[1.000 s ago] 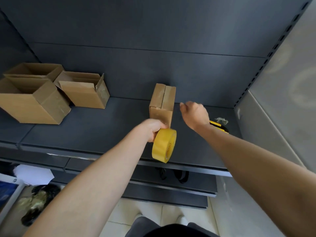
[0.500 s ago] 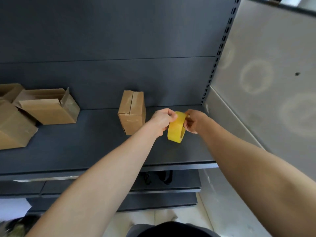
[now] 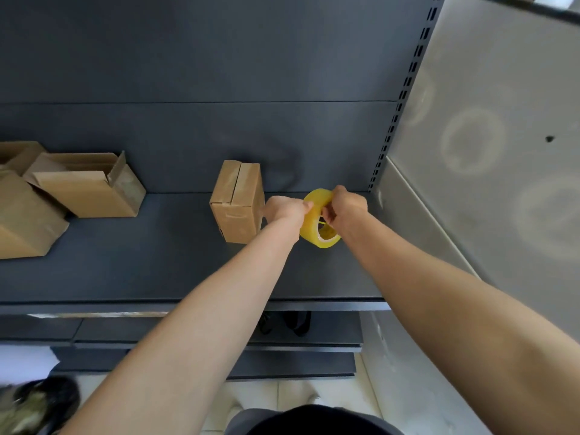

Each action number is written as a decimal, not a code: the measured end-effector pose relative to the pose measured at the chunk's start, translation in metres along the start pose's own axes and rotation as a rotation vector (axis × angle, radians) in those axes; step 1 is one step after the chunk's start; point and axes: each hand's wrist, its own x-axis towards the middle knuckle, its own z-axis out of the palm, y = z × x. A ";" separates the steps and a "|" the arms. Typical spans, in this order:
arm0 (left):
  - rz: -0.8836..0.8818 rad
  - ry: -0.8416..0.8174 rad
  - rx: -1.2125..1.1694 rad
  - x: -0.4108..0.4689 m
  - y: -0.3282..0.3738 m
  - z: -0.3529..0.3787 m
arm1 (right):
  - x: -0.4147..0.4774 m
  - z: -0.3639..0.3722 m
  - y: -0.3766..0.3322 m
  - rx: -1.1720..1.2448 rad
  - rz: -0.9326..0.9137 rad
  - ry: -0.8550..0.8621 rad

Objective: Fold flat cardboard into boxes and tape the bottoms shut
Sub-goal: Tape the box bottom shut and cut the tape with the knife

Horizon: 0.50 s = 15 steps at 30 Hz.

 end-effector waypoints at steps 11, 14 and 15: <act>-0.027 -0.066 -0.158 0.003 0.000 -0.009 | -0.003 0.012 -0.003 -0.248 -0.144 -0.003; -0.069 -0.008 -0.225 0.004 -0.003 -0.008 | -0.001 0.014 -0.003 -0.346 -0.210 -0.001; -0.085 0.022 -0.221 0.005 -0.004 -0.008 | 0.000 0.013 -0.004 -0.388 -0.239 0.004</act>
